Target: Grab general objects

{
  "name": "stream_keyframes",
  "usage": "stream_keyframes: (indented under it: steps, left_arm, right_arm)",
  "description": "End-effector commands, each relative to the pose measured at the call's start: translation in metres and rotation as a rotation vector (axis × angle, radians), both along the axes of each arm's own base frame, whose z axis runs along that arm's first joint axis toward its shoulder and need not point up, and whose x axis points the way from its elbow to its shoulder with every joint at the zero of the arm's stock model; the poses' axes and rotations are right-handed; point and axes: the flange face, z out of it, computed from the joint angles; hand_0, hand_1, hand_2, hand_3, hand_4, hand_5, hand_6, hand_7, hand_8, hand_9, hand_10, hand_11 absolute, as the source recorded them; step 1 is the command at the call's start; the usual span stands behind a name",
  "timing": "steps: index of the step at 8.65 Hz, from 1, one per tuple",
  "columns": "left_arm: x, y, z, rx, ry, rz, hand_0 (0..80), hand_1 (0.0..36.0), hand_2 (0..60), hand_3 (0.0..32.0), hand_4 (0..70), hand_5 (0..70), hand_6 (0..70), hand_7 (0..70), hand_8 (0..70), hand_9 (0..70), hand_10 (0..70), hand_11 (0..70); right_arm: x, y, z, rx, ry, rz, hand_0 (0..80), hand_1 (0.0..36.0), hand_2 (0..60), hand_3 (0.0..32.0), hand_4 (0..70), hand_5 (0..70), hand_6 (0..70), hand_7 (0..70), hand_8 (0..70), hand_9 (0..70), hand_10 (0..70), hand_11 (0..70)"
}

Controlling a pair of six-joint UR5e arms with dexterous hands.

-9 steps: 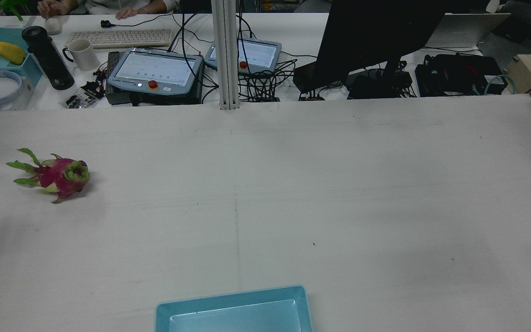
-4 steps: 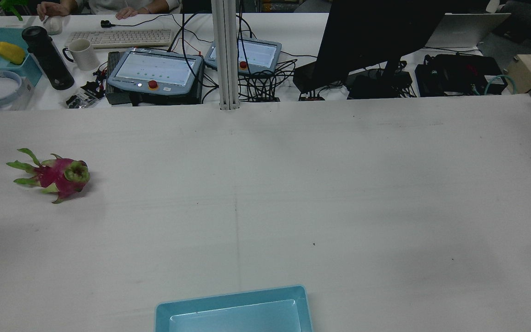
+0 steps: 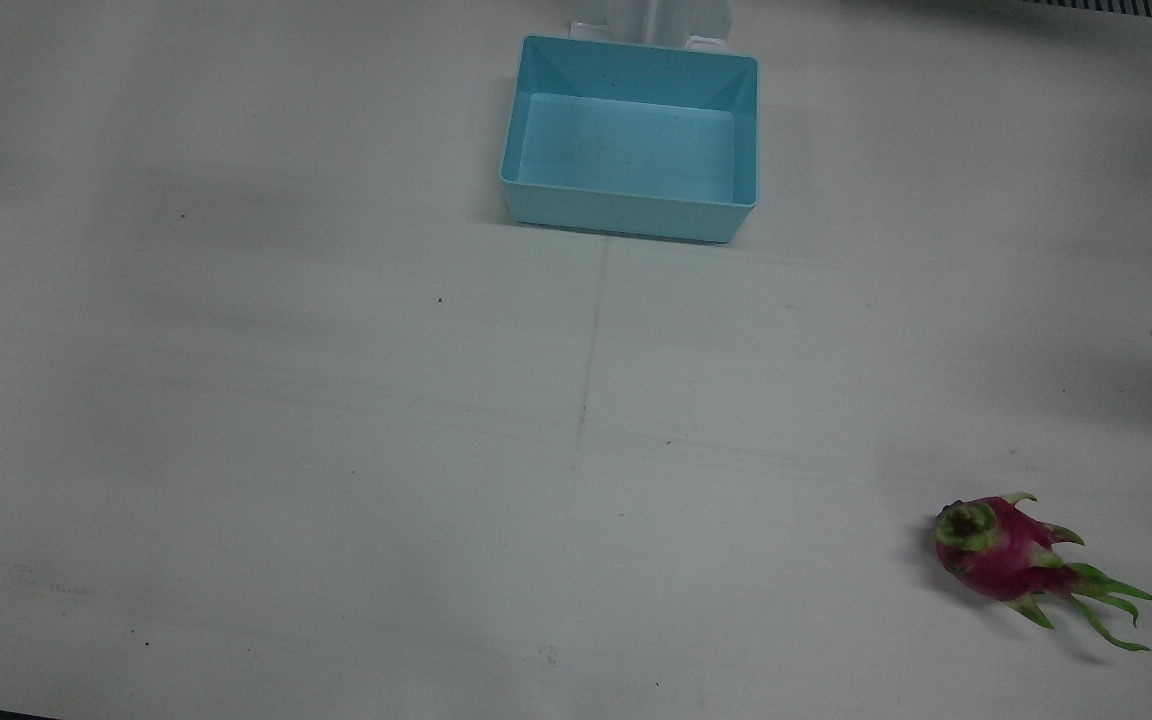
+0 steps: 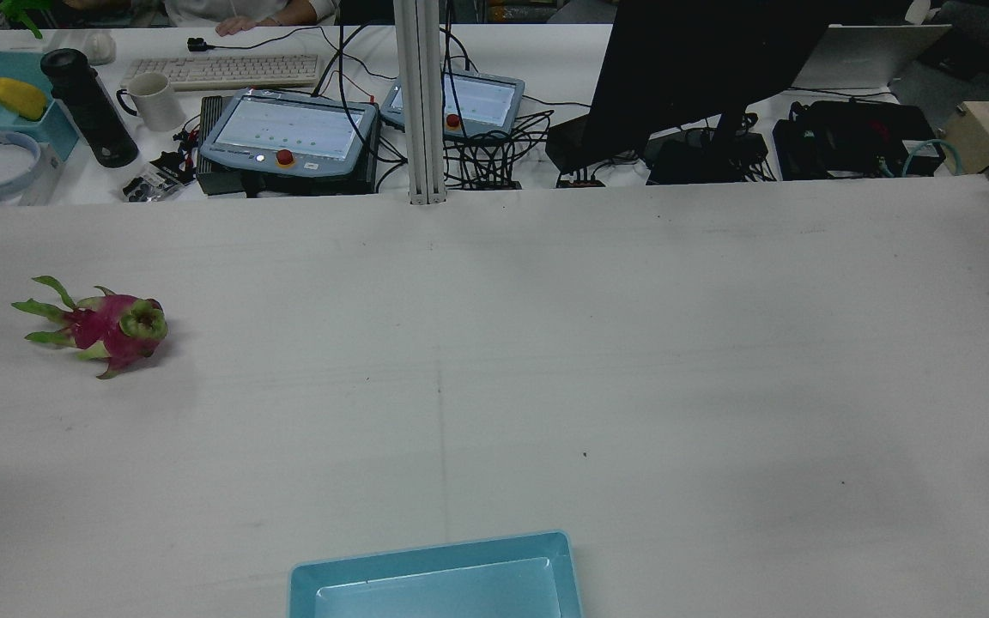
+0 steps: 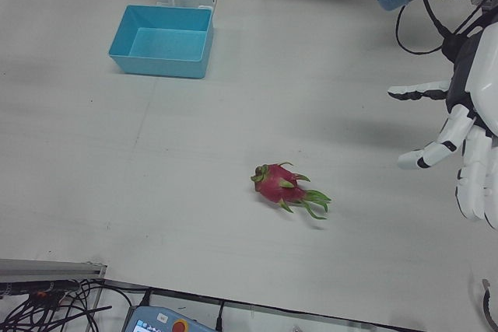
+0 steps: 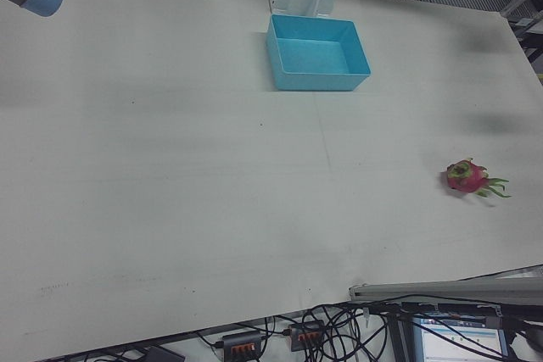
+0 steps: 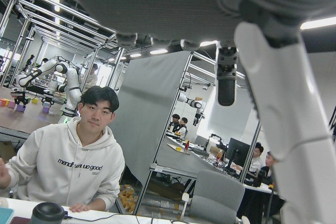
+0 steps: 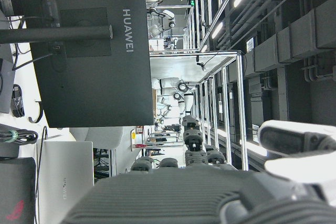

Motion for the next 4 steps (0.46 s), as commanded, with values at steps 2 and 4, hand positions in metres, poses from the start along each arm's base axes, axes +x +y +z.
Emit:
stream_keyframes:
  steps: [2, 4]
  left_arm:
    - [0.139, 0.006, -0.007, 0.008, -0.287, 0.111, 80.0, 29.8, 0.0, 11.2, 2.6, 0.0, 0.0, 2.7, 0.0, 0.0, 0.8, 4.8]
    - [0.315, 0.022, -0.021, 0.001, -0.298, 0.203, 73.8, 28.4, 0.0, 13.0, 0.0, 0.0, 0.0, 0.0, 0.0, 0.0, 0.1, 3.7]
  right_arm:
    - [-0.001, 0.0, 0.0, 0.0, 0.0, -0.001, 0.0, 0.0, 0.0, 0.0, 0.0, 0.0, 0.0, 0.0, 0.0, 0.0, 0.0, 0.0]
    - [-0.001, 0.0, 0.0, 0.0, 0.0, -0.001, 0.0, 0.0, 0.0, 0.0, 0.0, 0.0, 0.0, 0.0, 0.0, 0.0, 0.0, 0.0]
